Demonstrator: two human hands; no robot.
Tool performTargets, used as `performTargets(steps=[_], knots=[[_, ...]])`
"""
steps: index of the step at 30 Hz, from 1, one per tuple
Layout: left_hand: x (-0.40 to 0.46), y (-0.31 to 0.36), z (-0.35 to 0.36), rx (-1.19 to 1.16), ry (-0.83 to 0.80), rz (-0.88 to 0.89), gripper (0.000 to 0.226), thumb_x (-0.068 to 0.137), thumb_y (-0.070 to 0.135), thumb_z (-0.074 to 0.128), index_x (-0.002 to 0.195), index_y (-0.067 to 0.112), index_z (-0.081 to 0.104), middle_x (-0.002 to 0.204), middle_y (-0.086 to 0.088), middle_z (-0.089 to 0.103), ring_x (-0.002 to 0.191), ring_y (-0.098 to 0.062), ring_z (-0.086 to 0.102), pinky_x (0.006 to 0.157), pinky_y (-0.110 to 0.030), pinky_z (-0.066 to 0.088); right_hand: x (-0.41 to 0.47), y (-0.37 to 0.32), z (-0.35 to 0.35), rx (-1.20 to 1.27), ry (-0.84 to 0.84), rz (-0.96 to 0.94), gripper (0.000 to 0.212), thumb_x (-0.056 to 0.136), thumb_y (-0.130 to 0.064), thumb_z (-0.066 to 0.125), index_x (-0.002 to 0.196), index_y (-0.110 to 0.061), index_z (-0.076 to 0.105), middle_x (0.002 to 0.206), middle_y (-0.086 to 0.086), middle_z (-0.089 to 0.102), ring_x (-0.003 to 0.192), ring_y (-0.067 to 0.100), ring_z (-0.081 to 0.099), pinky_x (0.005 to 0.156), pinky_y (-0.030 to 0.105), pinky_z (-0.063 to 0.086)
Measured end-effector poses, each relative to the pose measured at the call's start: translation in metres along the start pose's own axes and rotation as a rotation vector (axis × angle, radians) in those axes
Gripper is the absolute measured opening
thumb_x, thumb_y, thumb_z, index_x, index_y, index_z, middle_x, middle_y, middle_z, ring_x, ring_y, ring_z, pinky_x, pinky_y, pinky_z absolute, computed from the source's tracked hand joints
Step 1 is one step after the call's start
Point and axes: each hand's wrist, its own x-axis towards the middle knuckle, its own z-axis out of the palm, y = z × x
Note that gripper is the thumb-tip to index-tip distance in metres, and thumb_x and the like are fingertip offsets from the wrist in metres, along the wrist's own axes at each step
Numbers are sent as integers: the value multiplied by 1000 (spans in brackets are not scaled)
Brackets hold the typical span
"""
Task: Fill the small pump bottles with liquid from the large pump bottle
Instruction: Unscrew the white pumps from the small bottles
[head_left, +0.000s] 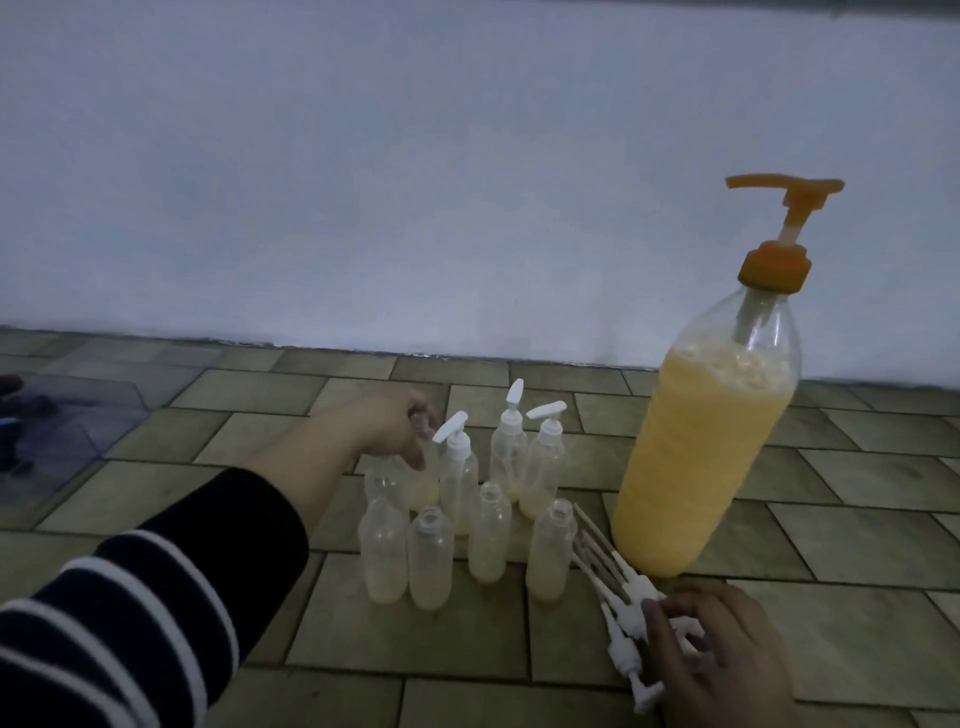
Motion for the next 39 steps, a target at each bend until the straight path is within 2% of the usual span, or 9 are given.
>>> performTargets(steps=[9, 17, 24, 26, 28, 30, 32, 35, 39], knots=[[-9, 14, -9, 100, -127, 184, 63, 58, 35, 85, 114, 40, 57, 111, 22, 58, 105, -2, 53, 92, -31, 46, -1, -1, -2, -29, 41, -2, 36, 84, -35, 53, 62, -11, 66, 72, 5, 64, 66, 21, 57, 66, 30, 44], [-10, 28, 3, 294, -87, 243, 40, 63, 38, 78, 99, 26, 66, 100, 7, 65, 95, -17, 61, 85, -38, 52, 13, -12, -6, 52, 90, -20, 46, 91, -41, 47, 62, -10, 64, 70, 6, 63, 69, 16, 54, 68, 26, 42], [-35, 36, -25, -24, 104, 338, 22, 70, 33, 72, 88, 20, 68, 85, 8, 69, 79, -8, 62, 67, -22, 47, 82, -78, -35, 315, 20, 155, 14, 82, -42, 53, 94, -35, 57, 87, -19, 59, 84, -6, 54, 69, 4, 40], [-51, 43, -37, -221, 183, 409, 15, 75, 30, 69, 87, 21, 70, 87, 14, 71, 83, -3, 64, 72, -16, 49, 114, -101, -41, 479, -55, 227, 16, 83, -43, 58, 99, -39, 58, 90, -19, 61, 84, -3, 57, 67, 6, 43], [-64, 51, -43, -371, 218, 498, 11, 76, 29, 69, 86, 24, 71, 92, 12, 73, 95, -7, 65, 87, -29, 50, 146, -120, -42, 648, -171, 324, 21, 83, -37, 64, 104, -35, 62, 90, -13, 64, 82, -2, 59, 64, 7, 45], [-71, 58, -41, -427, 237, 567, 8, 78, 22, 74, 85, 25, 71, 92, 12, 73, 94, -6, 66, 88, -33, 50, 174, -134, -39, 673, -304, 335, 29, 82, -41, 65, 109, -31, 64, 90, -11, 64, 79, 1, 59, 62, 9, 47], [-75, 68, -36, -418, 236, 600, 15, 76, 22, 76, 90, 26, 71, 90, 13, 72, 91, -1, 66, 84, -28, 48, 193, -143, -34, 621, -395, 311, 37, 77, -48, 68, 107, -27, 66, 89, -10, 64, 73, 5, 58, 62, 16, 46], [-80, 80, -26, -339, 219, 611, 25, 71, 31, 78, 93, 26, 71, 88, 12, 71, 85, 0, 65, 76, -24, 48, 208, -145, -29, 459, -477, 242, 31, 71, -44, 75, 85, -18, 67, 71, -10, 57, 55, 1, 49, 48, 8, 34], [-81, 80, -12, -521, 205, 578, 29, 71, 31, 80, 96, 20, 70, 82, 8, 70, 84, -7, 66, 86, -39, 54, 215, -136, -35, 407, -476, 228, 21, 72, -32, 77, 70, -13, 67, 61, -7, 59, 50, 0, 55, 46, 11, 42]])
